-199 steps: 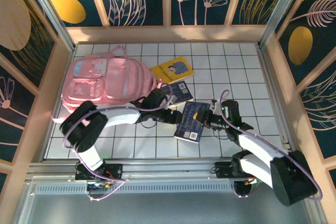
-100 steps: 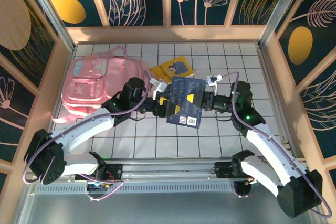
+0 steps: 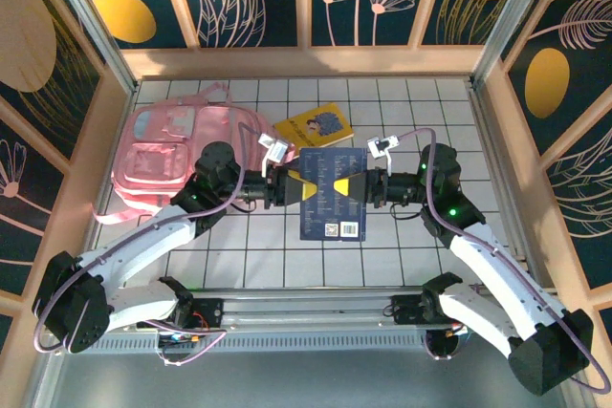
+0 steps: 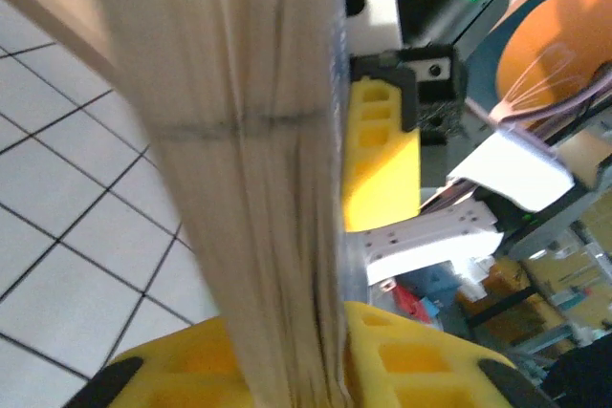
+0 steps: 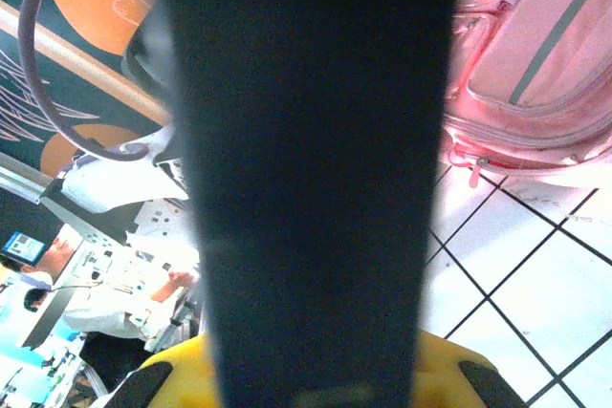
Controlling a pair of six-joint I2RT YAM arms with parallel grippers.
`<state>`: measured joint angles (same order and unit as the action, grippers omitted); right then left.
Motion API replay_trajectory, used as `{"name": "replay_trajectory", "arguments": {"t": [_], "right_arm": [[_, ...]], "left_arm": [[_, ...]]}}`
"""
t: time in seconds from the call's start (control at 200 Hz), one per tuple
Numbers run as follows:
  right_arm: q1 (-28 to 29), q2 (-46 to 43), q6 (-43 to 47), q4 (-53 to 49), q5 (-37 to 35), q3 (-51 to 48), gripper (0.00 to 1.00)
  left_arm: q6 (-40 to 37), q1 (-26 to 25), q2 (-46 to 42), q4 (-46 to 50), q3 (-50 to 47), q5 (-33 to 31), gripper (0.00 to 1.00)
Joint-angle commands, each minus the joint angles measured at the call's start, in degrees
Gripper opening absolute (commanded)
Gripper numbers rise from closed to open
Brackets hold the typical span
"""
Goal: Pack the student bag
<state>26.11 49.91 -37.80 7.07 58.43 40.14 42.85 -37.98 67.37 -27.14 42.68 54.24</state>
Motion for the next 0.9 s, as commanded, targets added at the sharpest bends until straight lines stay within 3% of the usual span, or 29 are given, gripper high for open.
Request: {"name": "replay_trajectory", "arguments": {"t": [0.0, 0.035, 0.175, 0.21, 0.32, 0.425, 0.556, 0.701, 0.896], "right_arm": [[0.57, -0.11, 0.63, 2.43, 0.72, 1.86, 0.0], [0.68, -0.04, 0.76, 2.36, 0.48, 1.86, 0.0], [0.68, -0.16, 1.86, 0.65, -2.64, 2.63, 0.0], [0.68, -0.02, 2.06, -0.04, -3.69, 2.95, 0.11], [0.64, 0.37, 1.11, 0.26, -5.98, 3.33, 0.65], [1.01, -2.14, -5.89, 11.29, -11.35, -0.54, 0.86], [2.94, -5.78, -13.13, 24.74, -20.76, -6.22, 0.93], [6.76, -8.24, -16.69, 34.58, -37.41, -12.66, 0.94], [10.39, -2.64, -19.64, 57.01, -45.65, -19.38, 0.96]], "left_arm": [[3.91, 0.16, -1.46, -10.1, -1.1, 3.53, 0.07], [4.33, 0.18, -1.46, -11.0, -1.28, 3.91, 0.0], [4.53, 0.17, -1.12, -11.54, -1.56, 3.58, 0.0], [4.66, 0.11, -1.02, -11.74, -1.7, 3.02, 0.0], [6.69, 0.18, -2.0, -14.57, -2.67, -1.44, 0.0], [9.7, 0.18, -2.95, -18.02, -3.76, -8.52, 0.0], [14.78, 0.19, -3.33, -24.3, -4.72, -15.74, 0.0], [17.29, 0.18, -5.06, -27.22, -5.64, -27.0, 0.0], [17.68, 0.18, -4.74, -27.96, -4.44, -32.57, 0.0]]}}
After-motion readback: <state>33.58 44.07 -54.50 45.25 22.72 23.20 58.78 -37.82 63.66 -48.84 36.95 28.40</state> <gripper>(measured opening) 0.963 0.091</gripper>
